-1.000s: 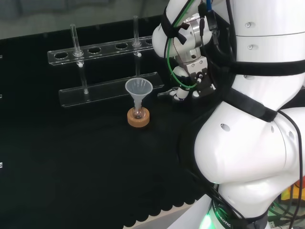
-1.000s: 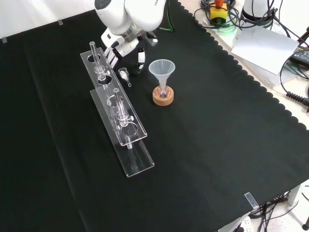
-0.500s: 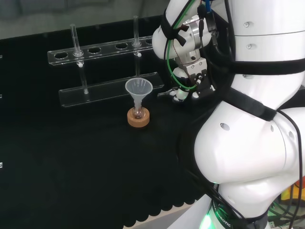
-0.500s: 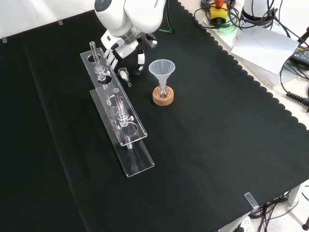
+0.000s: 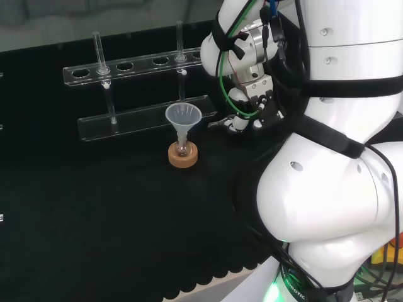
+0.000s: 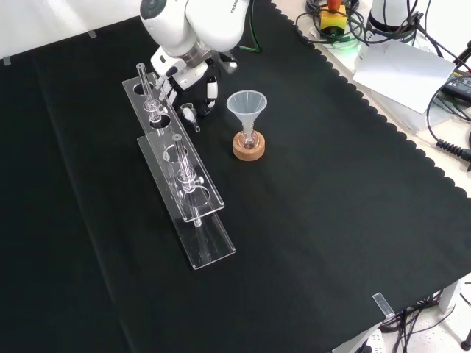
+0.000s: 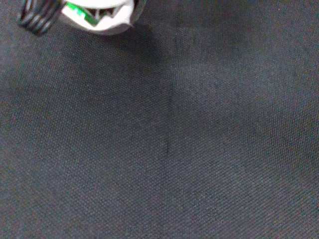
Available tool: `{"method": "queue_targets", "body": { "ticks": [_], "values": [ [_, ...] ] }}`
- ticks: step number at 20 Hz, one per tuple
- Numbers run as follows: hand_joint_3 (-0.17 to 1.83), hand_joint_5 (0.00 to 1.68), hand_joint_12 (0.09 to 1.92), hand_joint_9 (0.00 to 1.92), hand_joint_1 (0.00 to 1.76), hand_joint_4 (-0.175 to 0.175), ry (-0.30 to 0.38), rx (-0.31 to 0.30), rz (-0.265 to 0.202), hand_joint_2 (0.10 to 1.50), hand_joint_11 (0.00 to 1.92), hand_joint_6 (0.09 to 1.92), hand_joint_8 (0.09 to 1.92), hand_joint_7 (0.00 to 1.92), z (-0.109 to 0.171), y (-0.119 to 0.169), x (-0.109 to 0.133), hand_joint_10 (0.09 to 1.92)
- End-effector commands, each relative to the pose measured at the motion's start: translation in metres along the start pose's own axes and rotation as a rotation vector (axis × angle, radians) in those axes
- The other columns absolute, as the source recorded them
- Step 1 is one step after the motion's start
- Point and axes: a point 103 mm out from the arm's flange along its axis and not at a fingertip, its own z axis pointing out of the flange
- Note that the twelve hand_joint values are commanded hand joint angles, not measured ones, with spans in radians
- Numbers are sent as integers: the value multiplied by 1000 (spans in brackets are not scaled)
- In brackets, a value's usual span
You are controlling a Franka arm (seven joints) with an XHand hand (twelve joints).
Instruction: Pick up the weighing funnel.
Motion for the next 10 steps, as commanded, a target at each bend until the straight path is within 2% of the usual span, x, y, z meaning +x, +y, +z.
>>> {"method": "queue_targets", "body": {
  "ticks": [1,3,5,6,8,10],
  "values": [
    [659,714,1305,713,924,5,2,6,2,653,468,832,692,418,2,1,0,554],
    [664,782,1301,723,922,26,-3,0,9,670,473,837,690,423,2,1,-1,552],
    [478,950,1298,743,996,125,-15,-9,16,821,483,925,691,443,1,0,-2,551],
    [444,1006,1289,760,1022,150,-18,-12,20,846,494,933,684,460,0,-1,-2,546],
    [503,1058,1274,794,1048,170,-20,-18,25,823,515,956,659,496,-3,-2,-3,522],
    [582,1070,1268,814,1057,175,-24,-21,28,786,527,985,645,515,-7,-4,-5,505]
  ]
}}
